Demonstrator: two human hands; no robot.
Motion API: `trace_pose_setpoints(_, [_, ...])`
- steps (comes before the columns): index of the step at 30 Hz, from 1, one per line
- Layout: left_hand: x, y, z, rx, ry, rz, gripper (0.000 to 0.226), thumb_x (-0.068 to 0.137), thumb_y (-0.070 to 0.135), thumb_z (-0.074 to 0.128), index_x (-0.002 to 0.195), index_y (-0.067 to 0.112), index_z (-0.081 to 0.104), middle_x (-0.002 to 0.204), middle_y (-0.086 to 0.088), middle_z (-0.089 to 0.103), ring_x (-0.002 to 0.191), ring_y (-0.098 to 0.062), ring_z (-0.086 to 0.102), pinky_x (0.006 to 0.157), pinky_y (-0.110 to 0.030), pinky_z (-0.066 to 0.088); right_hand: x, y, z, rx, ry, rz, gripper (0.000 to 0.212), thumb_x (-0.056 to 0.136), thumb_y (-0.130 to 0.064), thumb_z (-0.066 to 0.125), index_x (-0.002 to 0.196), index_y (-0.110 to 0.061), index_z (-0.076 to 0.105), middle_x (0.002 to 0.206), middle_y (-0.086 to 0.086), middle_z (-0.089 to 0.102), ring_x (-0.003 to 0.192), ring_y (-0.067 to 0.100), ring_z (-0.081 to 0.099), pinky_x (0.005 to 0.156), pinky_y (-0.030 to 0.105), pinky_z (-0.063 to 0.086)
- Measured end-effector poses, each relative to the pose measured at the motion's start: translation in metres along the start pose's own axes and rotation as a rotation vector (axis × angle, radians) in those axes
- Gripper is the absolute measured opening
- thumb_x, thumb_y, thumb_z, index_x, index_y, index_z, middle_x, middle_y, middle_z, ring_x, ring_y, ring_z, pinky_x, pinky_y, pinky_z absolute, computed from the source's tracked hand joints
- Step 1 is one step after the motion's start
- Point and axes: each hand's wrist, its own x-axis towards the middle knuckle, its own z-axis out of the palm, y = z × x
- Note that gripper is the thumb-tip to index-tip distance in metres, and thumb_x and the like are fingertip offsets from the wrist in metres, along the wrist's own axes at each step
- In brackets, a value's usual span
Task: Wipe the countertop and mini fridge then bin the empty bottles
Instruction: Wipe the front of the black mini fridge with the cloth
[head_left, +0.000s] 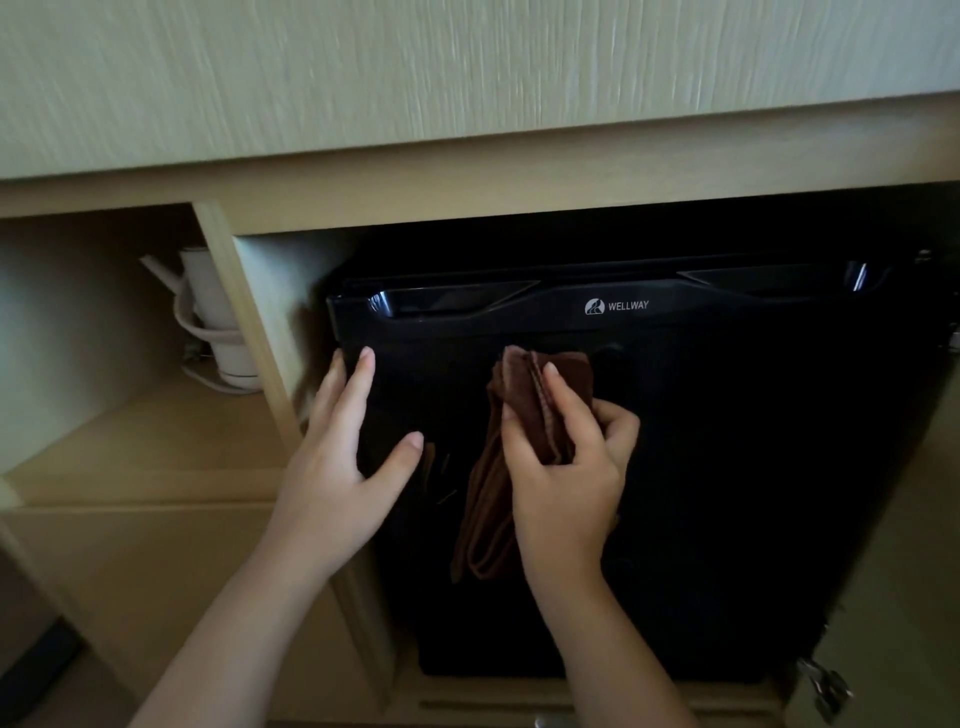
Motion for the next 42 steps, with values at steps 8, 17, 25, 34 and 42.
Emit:
trace_pose_setpoints(8, [-0.001, 0.001, 0.000, -0.010, -0.015, -0.005, 0.071, 0.064, 0.070, 0.041, 0.121, 0.070, 0.000, 0.146, 0.032, -0.005, 0.135, -0.004, 0.020, 0.104, -0.040, 0.034, -0.001, -0.004, 0.003, 0.023, 0.050, -0.036, 0.045, 0.071, -0.056, 0.059, 0.111, -0.036, 0.055, 0.104, -0.004, 0.042, 0.093, -0.004, 0.050, 0.075, 0.001, 0.040])
trace_pose_setpoints(17, [-0.002, -0.007, 0.006, -0.025, 0.056, 0.098, 0.065, 0.079, 0.059, 0.048, 0.130, 0.060, 0.007, 0.148, 0.024, 0.002, 0.137, -0.006, 0.017, 0.106, -0.043, 0.032, 0.017, -0.020, -0.011, -0.023, 0.080, -0.071, 0.037, 0.075, -0.031, 0.071, 0.110, -0.034, 0.058, 0.100, -0.002, 0.045, 0.087, 0.000, 0.052, 0.081, 0.006, 0.041])
trace_pose_setpoints(25, [0.004, -0.021, -0.007, -0.105, 0.022, 0.151, 0.059, 0.083, 0.060, 0.043, 0.131, 0.057, 0.009, 0.147, 0.024, 0.015, 0.134, -0.009, 0.029, 0.105, -0.042, 0.034, 0.045, -0.019, -0.036, -0.315, 0.220, -0.169, 0.047, 0.071, -0.030, 0.075, 0.115, -0.019, 0.062, 0.108, 0.008, 0.041, 0.089, 0.002, 0.045, 0.083, -0.003, 0.033])
trace_pose_setpoints(34, [0.003, -0.022, -0.007, -0.054, 0.001, 0.163, 0.064, 0.081, 0.057, 0.041, 0.132, 0.055, 0.002, 0.147, 0.027, 0.007, 0.135, -0.007, 0.026, 0.105, -0.035, 0.033, 0.011, 0.001, -0.002, -0.418, 0.043, -0.306, 0.046, 0.070, -0.020, 0.077, 0.114, -0.018, 0.063, 0.108, -0.003, 0.034, 0.089, -0.006, 0.039, 0.080, -0.008, 0.029])
trace_pose_setpoints(42, [0.002, -0.016, -0.005, -0.011, 0.019, 0.124, 0.068, 0.078, 0.061, 0.037, 0.135, 0.047, 0.002, 0.149, 0.021, 0.006, 0.134, -0.011, 0.029, 0.101, -0.034, 0.036, 0.052, -0.005, -0.058, -0.305, 0.306, -0.090, 0.040, 0.076, -0.019, 0.072, 0.114, -0.017, 0.062, 0.105, 0.004, 0.039, 0.093, 0.017, 0.053, 0.082, 0.002, 0.036])
